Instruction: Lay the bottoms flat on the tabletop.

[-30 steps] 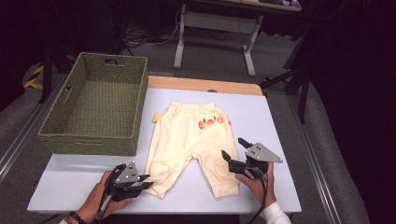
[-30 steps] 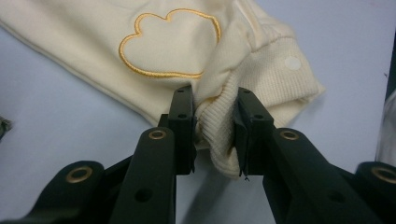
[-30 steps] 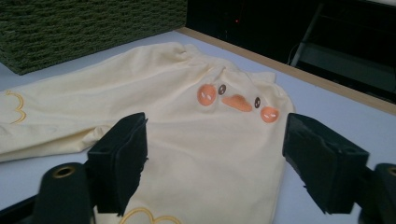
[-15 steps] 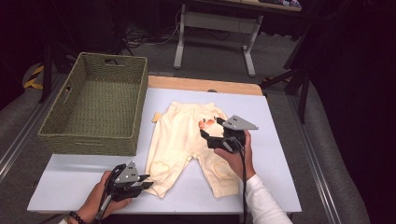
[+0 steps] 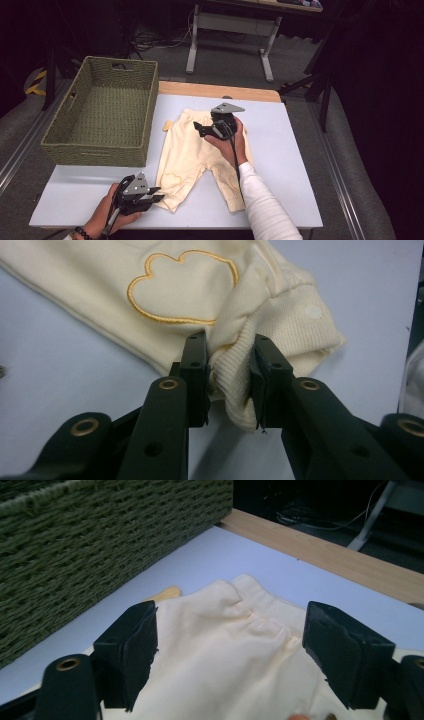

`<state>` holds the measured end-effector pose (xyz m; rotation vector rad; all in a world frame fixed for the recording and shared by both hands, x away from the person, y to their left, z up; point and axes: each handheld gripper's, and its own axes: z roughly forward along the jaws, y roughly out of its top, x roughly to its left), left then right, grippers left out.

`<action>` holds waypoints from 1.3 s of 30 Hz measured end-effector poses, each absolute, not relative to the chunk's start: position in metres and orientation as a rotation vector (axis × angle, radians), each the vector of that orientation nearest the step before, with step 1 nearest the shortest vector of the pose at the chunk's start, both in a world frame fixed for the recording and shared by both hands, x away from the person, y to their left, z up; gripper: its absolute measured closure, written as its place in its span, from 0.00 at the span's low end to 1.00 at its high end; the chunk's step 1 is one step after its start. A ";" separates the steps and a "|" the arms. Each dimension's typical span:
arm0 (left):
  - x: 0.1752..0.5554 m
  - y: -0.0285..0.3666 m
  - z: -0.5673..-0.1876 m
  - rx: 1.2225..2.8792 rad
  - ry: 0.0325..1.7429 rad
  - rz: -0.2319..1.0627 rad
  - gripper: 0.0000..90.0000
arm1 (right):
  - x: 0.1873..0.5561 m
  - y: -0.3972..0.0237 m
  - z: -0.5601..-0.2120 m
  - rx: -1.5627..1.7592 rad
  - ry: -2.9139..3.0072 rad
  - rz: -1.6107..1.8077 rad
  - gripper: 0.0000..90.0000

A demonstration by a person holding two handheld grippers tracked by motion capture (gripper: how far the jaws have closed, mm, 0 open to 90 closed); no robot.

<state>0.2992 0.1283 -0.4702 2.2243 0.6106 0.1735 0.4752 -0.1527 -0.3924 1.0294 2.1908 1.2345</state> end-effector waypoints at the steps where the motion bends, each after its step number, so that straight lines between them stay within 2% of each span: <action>1: 0.299 0.128 -0.470 2.219 0.618 0.170 0.80 | 0.486 -0.145 -0.396 1.057 2.203 1.222 0.28; 7: 0.300 0.128 -0.471 2.211 0.625 0.156 0.80 | 0.502 -0.124 -0.400 1.097 2.212 1.240 0.32; 12: 0.300 0.128 -0.471 2.210 0.626 0.149 0.80 | 0.509 -0.085 -0.423 1.044 2.323 1.118 0.33; 17: 0.300 0.128 -0.471 2.207 0.630 0.151 0.80 | 0.512 -0.067 -0.437 1.003 2.388 1.071 0.32; 27: 0.300 0.128 -0.471 2.208 0.629 0.143 0.80 | 0.528 -0.051 -0.451 1.066 2.441 0.962 0.40; 34: 0.300 0.128 -0.471 2.208 0.628 0.145 0.80 | 0.527 -0.036 -0.456 0.998 2.480 0.891 0.40; 37: 0.300 0.127 -0.471 2.214 0.623 0.153 0.80 | 0.526 -0.035 -0.456 1.003 2.473 0.883 0.46; 39: 0.299 0.127 -0.471 2.214 0.622 0.158 0.80 | 0.527 -0.037 -0.455 1.003 2.451 0.884 0.63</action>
